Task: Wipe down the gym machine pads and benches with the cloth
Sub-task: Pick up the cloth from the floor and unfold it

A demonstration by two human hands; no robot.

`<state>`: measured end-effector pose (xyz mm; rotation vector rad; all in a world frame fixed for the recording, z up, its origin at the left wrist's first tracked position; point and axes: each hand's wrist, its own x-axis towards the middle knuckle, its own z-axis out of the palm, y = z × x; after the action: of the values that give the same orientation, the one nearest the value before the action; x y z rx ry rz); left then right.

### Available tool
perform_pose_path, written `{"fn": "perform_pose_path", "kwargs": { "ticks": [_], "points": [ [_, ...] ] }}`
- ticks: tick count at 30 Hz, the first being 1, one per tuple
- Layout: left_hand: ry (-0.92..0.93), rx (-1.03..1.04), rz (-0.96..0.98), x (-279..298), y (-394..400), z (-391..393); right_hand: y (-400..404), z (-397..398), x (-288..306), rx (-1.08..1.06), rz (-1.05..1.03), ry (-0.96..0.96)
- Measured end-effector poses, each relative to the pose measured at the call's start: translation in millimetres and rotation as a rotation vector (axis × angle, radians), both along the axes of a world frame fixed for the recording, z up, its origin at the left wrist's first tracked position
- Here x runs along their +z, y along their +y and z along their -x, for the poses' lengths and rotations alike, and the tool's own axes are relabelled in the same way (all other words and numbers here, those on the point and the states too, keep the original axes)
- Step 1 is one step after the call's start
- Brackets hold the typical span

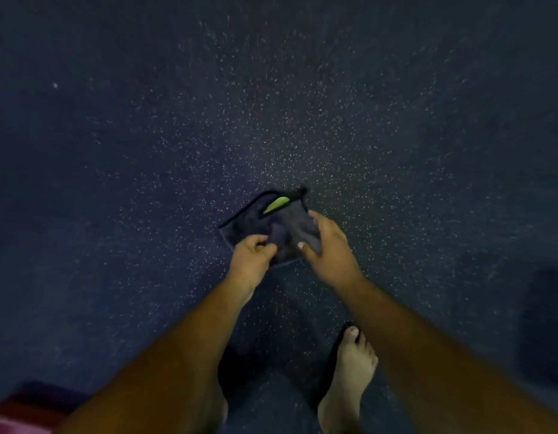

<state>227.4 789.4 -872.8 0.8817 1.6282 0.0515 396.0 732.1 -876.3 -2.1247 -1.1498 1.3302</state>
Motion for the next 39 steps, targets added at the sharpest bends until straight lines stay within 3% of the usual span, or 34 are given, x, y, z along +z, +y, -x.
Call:
{"fn": "perform_pose_path", "kwargs": {
  "ticks": [5, 7, 11, 14, 19, 26, 31, 34, 36, 39],
  "points": [
    [-0.103, -0.599, -0.251, 163.1, 8.5, -21.8, -13.1, -34.0, 151.3, 0.266, -0.147, -0.133],
    [-0.129, -0.892, -0.426, 244.5, 15.2, -32.2, -23.7, -51.8, 233.7, 0.228, -0.193, -0.142],
    [-0.237, -1.007, -0.415, 402.8, 7.8, -64.9, -48.9, -80.2, 393.5, -0.018, -0.183, -0.002],
    [-0.256, -1.033, -0.372, 510.6, -13.9, -85.5, -80.3, -101.1, 525.4, -0.212, -0.327, 0.039],
    [-0.141, -1.363, -0.436, 621.2, -45.2, -117.3, -140.1, -142.3, 684.1, -0.379, -0.530, -0.026],
    [-0.110, -1.224, -0.627, 708.6, -63.9, -219.0, -245.2, -253.2, 765.7, -0.631, -0.393, -0.341],
    [-0.019, -1.240, -0.735, 761.0, -84.4, -312.5, -287.9, -298.3, 784.6, -0.903, -0.551, -0.378],
    [-0.260, -1.035, -0.454, 775.7, -103.9, -373.2, -301.1, -308.6, 781.7, -0.926, -0.657, -0.536],
    [-0.406, -0.885, -0.263, 786.2, -120.5, -408.0, -301.9, -313.5, 777.0, -0.824, -0.694, -0.630],
    [-0.503, -0.845, -0.137, 796.4, -143.2, -465.1, -296.2, -328.0, 770.7, -0.588, -0.651, -0.750]
  ]
}}
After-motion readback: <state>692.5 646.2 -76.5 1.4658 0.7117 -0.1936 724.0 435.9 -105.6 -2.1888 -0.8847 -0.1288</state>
